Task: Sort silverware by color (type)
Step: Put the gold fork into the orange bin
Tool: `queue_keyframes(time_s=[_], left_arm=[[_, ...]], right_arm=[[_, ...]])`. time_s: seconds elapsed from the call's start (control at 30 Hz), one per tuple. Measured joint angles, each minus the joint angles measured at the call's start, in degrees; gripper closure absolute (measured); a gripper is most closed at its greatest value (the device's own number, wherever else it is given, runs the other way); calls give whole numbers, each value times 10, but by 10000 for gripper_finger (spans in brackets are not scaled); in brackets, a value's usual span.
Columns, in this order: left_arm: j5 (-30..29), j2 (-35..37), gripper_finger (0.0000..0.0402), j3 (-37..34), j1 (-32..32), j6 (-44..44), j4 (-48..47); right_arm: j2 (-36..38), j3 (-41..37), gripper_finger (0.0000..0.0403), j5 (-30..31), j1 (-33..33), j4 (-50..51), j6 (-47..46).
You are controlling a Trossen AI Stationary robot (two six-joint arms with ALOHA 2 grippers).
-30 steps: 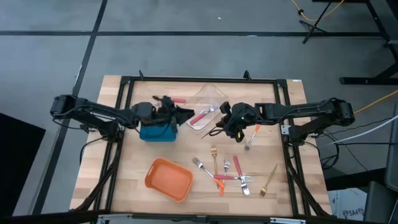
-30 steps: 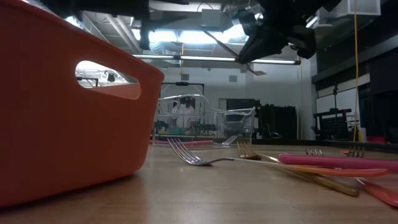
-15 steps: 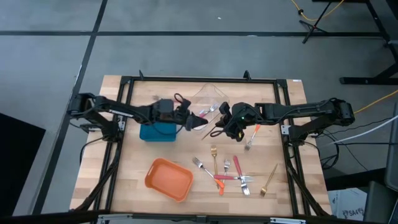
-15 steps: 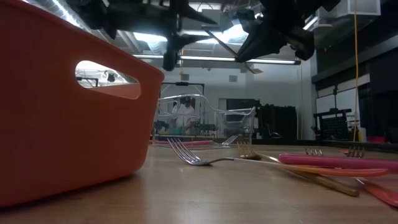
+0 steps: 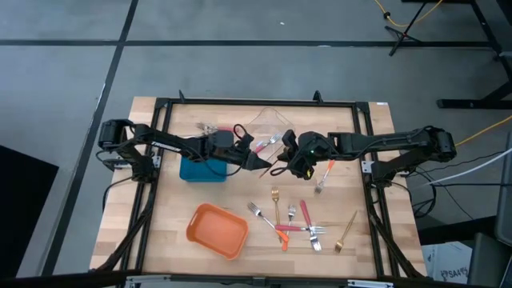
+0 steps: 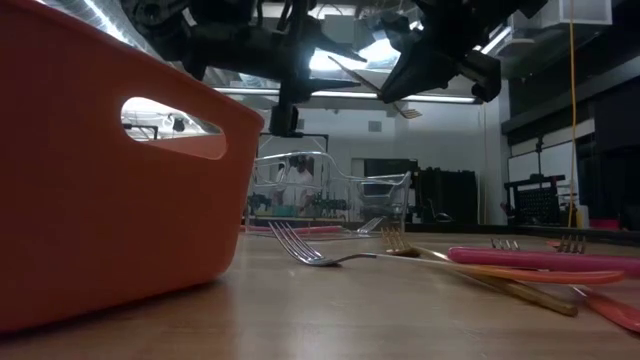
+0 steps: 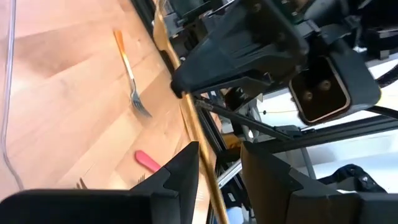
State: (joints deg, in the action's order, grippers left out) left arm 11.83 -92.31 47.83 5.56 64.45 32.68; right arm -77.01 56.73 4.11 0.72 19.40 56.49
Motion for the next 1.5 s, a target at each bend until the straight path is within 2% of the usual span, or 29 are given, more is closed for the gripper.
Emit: queue_keyframes(time_s=[0.37, 0.7, 1.17, 1.5], left_arm=[[15, 0, 288, 0, -1, 31, -10], [37, 0, 288, 0, -1, 120, -10], [59, 0, 288, 0, -1, 147, -30], [53, 0, 288, -1, -1, 149, -37]], right_arm=[[0, 0, 403, 3, 0, 0, -5], [0, 0, 403, 19, 0, 0, -6], [0, 0, 403, 19, 0, 0, -6], [0, 0, 403, 19, 0, 0, -6]])
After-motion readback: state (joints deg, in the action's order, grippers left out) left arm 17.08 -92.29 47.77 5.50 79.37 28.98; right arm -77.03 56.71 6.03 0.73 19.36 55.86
